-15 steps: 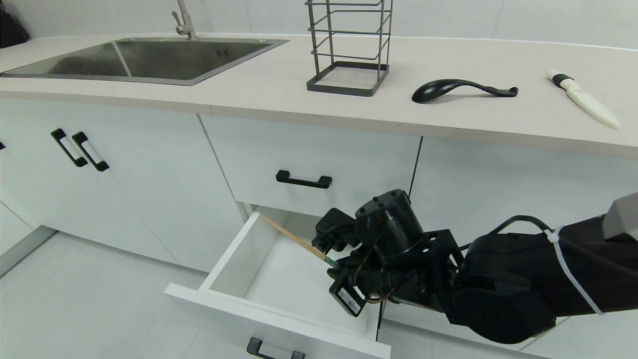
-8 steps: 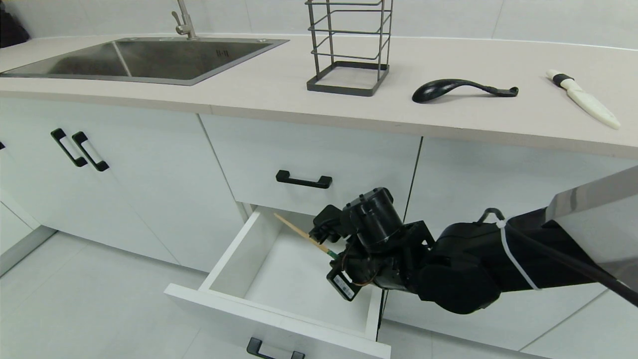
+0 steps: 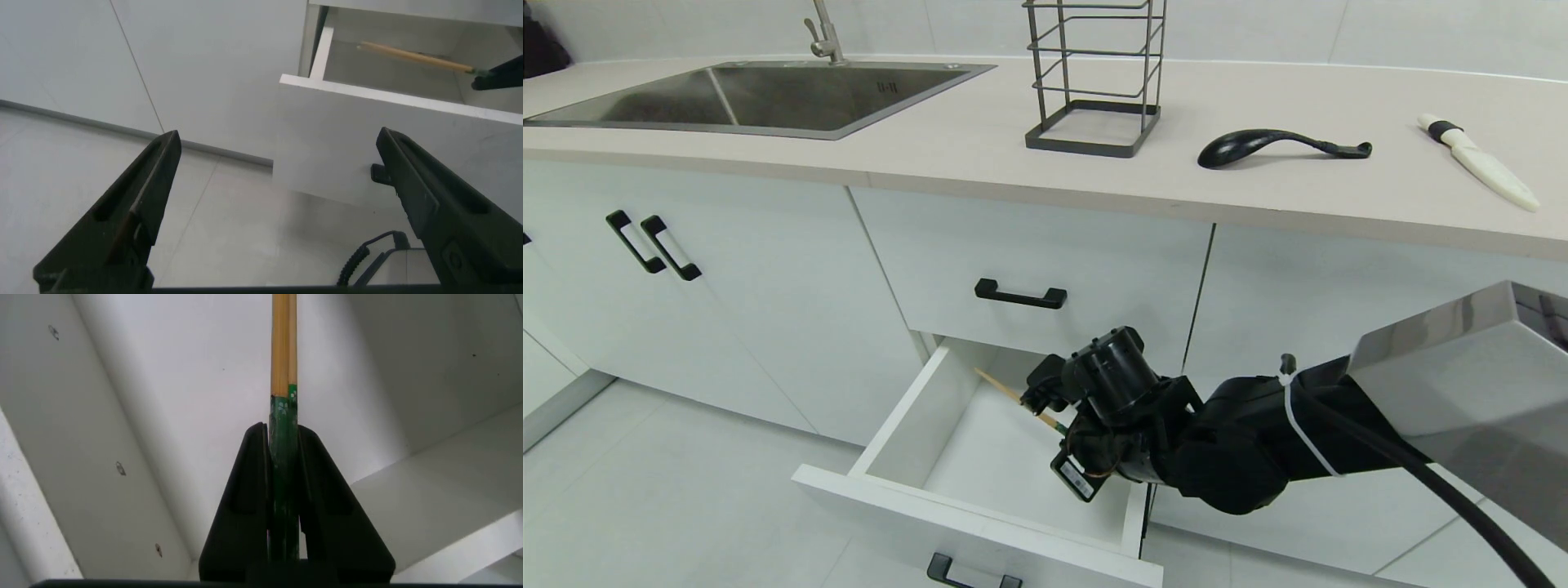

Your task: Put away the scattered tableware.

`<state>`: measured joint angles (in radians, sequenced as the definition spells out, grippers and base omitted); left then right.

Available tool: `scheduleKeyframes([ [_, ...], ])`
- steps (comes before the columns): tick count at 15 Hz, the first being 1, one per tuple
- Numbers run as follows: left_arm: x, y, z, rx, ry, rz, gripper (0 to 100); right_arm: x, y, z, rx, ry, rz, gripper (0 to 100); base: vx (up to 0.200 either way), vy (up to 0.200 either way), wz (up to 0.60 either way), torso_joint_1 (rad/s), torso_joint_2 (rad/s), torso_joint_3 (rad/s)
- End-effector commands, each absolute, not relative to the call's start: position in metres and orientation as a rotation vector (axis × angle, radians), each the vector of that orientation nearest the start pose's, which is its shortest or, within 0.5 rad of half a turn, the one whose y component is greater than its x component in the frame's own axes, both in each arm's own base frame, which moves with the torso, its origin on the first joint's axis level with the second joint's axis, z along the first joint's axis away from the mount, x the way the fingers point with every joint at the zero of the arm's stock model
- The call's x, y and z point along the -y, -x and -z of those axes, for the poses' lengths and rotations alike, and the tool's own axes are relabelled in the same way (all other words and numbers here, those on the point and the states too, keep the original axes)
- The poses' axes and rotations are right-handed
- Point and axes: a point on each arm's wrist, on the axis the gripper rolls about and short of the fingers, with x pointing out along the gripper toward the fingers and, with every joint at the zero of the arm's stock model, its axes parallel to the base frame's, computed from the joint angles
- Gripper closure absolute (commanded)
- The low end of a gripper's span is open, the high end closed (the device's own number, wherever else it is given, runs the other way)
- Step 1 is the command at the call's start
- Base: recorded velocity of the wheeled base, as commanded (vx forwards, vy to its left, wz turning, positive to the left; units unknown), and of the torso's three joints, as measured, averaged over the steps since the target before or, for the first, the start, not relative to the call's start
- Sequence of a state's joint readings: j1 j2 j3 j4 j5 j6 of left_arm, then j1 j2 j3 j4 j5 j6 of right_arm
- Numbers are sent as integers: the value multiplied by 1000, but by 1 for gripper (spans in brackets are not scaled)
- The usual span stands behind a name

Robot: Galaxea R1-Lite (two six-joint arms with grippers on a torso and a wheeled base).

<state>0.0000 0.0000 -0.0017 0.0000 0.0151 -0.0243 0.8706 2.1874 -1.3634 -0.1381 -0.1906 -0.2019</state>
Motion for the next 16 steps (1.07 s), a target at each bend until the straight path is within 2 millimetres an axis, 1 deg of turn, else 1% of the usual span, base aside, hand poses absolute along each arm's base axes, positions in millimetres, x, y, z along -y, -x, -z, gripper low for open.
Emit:
scheduleKeyframes([
  [1,0,23,-76,2,25,-15,0,-328,-282,-97,-543,546,-714,100,0,0,0,0,0,0],
  [8,0,23,-76,2,25,-15,0,-345,-297,-85,-548,535,-693,100,0,0,0,0,0,0],
  [13,0,23,-76,2,25,-15,0,-346,-298,-67,-644,548,-596,100,0,0,0,0,0,0],
  [16,0,23,-76,2,25,-15,0,-351,-302,-63,-661,557,-588,100,0,0,0,0,0,0],
])
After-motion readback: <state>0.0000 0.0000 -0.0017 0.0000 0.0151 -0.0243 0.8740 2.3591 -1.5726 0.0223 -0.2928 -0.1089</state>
